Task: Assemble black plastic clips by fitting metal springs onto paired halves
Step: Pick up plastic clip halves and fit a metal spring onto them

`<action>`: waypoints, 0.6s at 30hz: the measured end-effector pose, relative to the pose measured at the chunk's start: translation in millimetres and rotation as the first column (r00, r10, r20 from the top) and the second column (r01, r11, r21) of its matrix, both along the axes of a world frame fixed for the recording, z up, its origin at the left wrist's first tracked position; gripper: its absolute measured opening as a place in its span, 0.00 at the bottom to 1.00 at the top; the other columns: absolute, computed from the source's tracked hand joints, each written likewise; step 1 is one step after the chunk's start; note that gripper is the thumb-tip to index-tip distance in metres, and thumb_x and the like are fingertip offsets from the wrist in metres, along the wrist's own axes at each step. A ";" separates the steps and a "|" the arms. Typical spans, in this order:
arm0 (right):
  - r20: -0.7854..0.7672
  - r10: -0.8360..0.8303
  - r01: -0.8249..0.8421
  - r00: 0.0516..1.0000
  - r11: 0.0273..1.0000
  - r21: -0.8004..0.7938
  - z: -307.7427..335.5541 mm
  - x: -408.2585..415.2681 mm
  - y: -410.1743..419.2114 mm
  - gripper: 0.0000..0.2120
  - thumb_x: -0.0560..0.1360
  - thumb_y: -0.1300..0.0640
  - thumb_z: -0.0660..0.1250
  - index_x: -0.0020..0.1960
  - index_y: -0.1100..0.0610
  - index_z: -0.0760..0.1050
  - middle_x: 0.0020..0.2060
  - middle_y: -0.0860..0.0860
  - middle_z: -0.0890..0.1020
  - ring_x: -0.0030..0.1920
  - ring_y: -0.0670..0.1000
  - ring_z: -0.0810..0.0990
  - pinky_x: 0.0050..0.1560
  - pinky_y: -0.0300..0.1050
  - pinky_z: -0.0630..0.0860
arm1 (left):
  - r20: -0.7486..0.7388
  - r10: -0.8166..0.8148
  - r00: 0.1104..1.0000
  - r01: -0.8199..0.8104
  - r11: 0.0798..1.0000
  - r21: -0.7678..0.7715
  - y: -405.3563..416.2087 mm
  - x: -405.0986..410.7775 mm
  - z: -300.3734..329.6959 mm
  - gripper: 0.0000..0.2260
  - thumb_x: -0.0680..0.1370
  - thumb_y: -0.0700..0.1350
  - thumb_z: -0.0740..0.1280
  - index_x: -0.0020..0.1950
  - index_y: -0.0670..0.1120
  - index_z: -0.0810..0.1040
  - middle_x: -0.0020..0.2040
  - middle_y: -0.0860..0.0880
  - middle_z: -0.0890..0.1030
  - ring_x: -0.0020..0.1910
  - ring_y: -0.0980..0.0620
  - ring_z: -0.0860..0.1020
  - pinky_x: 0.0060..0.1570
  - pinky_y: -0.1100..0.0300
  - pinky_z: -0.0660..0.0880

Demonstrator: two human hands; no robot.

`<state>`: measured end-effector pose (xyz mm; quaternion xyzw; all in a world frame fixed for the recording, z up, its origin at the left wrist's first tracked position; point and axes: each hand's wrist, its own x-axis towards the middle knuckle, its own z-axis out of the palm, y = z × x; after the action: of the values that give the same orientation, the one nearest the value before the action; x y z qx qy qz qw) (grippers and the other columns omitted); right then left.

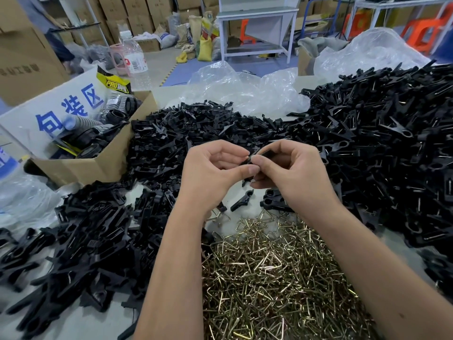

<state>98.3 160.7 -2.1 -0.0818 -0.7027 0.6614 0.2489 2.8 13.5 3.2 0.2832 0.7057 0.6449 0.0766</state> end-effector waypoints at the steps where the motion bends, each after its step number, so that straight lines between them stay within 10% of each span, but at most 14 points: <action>1: 0.009 -0.001 0.001 1.000 1.000 -0.006 0.0 0.0 -1.4 0.07 0.78 0.59 0.75 0.52 0.61 0.80 0.37 0.57 0.87 0.36 0.58 0.88 0.39 0.51 0.86 | 0.007 0.011 1.000 -0.011 1.000 0.014 -1.8 -1.1 -0.1 0.15 0.62 0.47 0.85 0.45 0.51 0.87 0.43 0.48 0.88 0.44 0.47 0.87 0.47 0.54 0.84; 5: 0.097 -0.050 0.020 0.994 0.959 0.282 0.0 1.1 -3.3 0.08 0.79 0.51 0.72 0.48 0.54 0.78 0.35 0.50 0.85 0.33 0.44 0.83 0.33 0.39 0.80 | 0.081 0.186 0.979 -0.193 0.977 0.090 -14.0 -10.5 0.5 0.19 0.62 0.42 0.85 0.50 0.50 0.87 0.46 0.50 0.88 0.45 0.50 0.87 0.47 0.59 0.84; 8: 0.253 0.049 -0.219 0.966 0.677 0.703 1.8 2.6 -14.4 0.02 0.78 0.50 0.72 0.46 0.44 0.81 0.39 0.40 0.81 0.42 0.38 0.78 0.45 0.34 0.75 | 0.166 0.325 0.931 -0.352 0.920 0.172 -22.9 -18.1 0.3 0.21 0.63 0.39 0.85 0.54 0.48 0.86 0.48 0.50 0.88 0.44 0.53 0.87 0.44 0.65 0.81; 12: 0.375 0.084 -0.382 0.923 0.299 0.874 -6.7 1.2 -30.4 0.14 0.81 0.47 0.69 0.66 0.41 0.79 0.57 0.46 0.74 0.61 0.49 0.64 0.65 0.45 0.67 | 0.273 0.330 0.904 -0.399 0.880 0.258 -24.9 -17.6 1.2 0.13 0.65 0.36 0.83 0.44 0.47 0.87 0.52 0.46 0.87 0.45 0.56 0.87 0.44 0.67 0.81; 18: 0.439 0.091 -0.436 0.894 0.400 0.806 -3.1 2.8 -25.1 0.02 0.79 0.51 0.73 0.51 0.45 0.83 0.53 0.44 0.71 0.58 0.47 0.61 0.67 0.45 0.66 | 0.203 0.323 0.924 -0.362 0.910 0.200 -27.2 -19.4 -2.3 0.12 0.66 0.40 0.84 0.46 0.48 0.88 0.42 0.49 0.87 0.42 0.55 0.84 0.46 0.61 0.82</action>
<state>101.1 135.6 -5.2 0.0671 -0.9769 0.2011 0.0249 -16.6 -13.7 1.0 0.1073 0.6548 0.7480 -0.0138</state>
